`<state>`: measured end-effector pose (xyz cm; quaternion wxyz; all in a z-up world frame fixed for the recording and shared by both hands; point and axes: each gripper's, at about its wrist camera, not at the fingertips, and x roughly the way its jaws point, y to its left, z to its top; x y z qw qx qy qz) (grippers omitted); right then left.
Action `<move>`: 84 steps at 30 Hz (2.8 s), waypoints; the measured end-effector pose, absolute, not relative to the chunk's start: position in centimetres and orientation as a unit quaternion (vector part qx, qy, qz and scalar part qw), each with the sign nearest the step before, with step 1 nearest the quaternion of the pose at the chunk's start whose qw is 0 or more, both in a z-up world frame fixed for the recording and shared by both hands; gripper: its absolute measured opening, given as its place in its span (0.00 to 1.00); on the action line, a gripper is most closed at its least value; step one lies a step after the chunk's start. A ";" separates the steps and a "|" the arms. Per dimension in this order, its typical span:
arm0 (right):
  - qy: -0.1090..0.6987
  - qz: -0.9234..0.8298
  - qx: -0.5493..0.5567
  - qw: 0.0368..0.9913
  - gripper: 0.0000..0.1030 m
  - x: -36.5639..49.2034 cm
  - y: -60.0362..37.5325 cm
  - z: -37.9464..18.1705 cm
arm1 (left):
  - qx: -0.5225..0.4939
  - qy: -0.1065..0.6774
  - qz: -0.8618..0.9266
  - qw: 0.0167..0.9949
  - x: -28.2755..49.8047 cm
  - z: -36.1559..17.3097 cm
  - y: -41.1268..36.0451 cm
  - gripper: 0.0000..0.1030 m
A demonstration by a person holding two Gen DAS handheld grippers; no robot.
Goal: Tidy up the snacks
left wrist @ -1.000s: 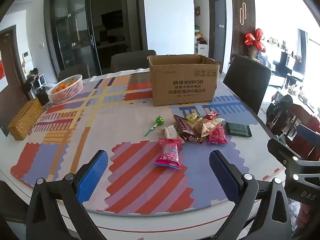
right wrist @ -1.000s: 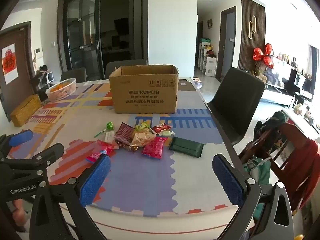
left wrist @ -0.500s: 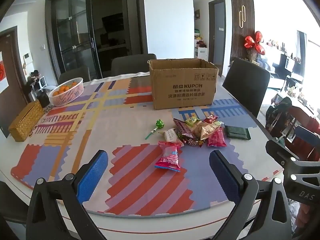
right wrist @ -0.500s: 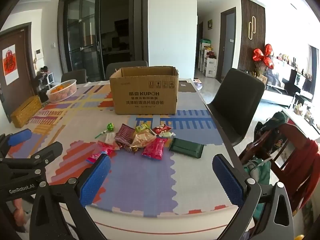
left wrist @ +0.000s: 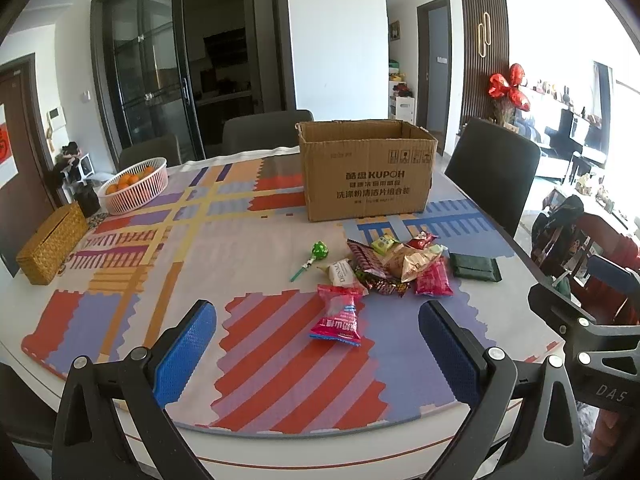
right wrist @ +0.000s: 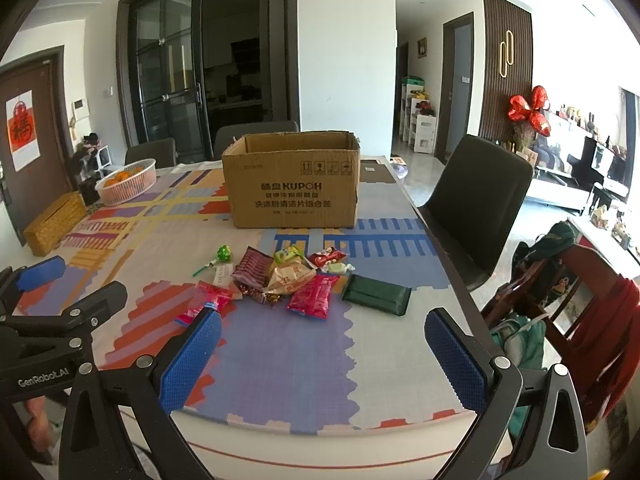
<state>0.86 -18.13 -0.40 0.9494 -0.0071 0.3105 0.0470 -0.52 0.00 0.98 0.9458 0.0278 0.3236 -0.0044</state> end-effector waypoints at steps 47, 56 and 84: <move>0.308 0.049 -0.007 0.950 1.00 0.7 -18.1 -0.8 | 0.028 0.319 -0.004 0.947 -0.5 1.2 0.1 1.00; 0.312 0.051 -0.007 0.949 1.00 0.7 -18.0 -1.0 | 0.025 0.320 -0.007 0.947 -0.4 1.2 0.1 1.00; 0.411 0.065 -0.005 0.909 0.91 11.3 -17.5 -8.8 | 0.065 0.413 -0.028 0.908 8.7 -6.7 -1.1 0.91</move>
